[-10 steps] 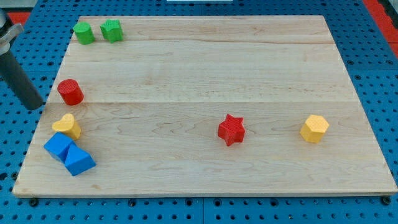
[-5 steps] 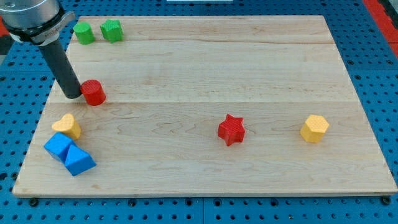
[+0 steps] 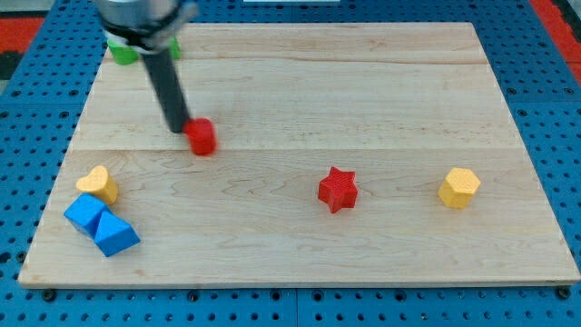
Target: Push red circle towards the bottom center
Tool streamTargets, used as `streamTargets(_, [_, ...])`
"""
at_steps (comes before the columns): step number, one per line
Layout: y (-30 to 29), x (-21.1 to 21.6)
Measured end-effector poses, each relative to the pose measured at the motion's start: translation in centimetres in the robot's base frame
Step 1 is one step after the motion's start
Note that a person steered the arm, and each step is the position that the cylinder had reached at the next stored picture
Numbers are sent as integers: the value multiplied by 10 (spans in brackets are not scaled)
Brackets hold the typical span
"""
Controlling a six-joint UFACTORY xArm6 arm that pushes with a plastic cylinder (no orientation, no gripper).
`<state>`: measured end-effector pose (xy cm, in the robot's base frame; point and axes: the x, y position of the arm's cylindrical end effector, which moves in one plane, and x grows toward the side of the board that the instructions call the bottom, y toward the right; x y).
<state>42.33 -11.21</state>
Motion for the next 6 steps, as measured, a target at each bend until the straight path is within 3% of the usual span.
streamTargets(1, [57,17])
streamTargets(2, [76,13])
streamTargets(4, [100,98])
streamTargets(6, [120,43])
